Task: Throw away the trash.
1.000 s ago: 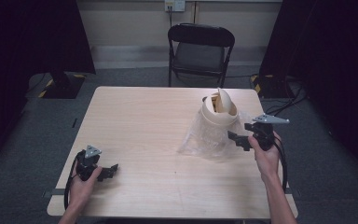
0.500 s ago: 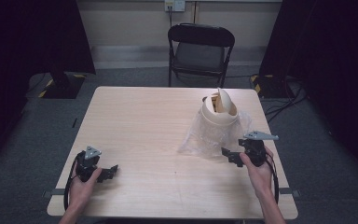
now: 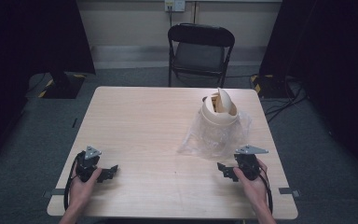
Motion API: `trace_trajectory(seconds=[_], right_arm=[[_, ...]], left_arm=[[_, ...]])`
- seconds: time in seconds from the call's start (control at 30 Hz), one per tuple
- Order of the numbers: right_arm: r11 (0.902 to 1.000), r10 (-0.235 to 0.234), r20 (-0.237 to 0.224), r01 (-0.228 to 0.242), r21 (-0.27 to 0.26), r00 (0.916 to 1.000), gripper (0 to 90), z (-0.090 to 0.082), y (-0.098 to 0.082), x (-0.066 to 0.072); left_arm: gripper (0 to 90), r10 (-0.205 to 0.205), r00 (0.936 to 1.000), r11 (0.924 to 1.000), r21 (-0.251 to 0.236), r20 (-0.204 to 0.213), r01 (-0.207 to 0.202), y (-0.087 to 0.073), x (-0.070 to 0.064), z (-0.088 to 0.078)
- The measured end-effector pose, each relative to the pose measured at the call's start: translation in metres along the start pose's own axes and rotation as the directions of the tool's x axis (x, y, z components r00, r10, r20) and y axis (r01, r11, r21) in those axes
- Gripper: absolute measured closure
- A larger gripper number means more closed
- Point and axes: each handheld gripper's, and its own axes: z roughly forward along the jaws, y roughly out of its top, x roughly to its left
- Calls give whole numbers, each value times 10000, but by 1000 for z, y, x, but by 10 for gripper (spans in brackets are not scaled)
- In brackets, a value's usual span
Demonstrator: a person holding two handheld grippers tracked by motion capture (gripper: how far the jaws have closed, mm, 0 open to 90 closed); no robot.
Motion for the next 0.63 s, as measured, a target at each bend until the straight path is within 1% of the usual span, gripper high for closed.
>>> trace_trajectory(seconds=[0.07,0.17,0.33,0.37,0.47,0.5,0.63], right_arm=[[9998,-65,132,62,163,9999,157,4,-7,3],[9996,-18,213,12,295,9998,157,9,-15,6],[9991,-170,545,148,395,9984,149,12,-22,11],[9990,-351,677,332,294,9971,148,13,-24,13],[9978,-647,1040,625,242,9925,142,15,-27,18],[9982,-581,1097,559,235,9923,142,15,-27,19],[9982,-577,1100,554,239,9923,141,15,-27,19]], left_arm=[[2,-2,10000,10000,-3,0,2,0,0,0],[2,0,10000,10000,-1,0,0,0,0,0],[2,-5,10000,10000,-6,1,5,0,0,0],[2,-2,10000,10000,-4,0,2,0,0,0],[2,-4,10000,10000,-6,-1,4,0,0,0],[2,-2,10000,10000,-4,0,2,0,0,0],[2,0,10000,10000,-4,3,0,0,0,0]])
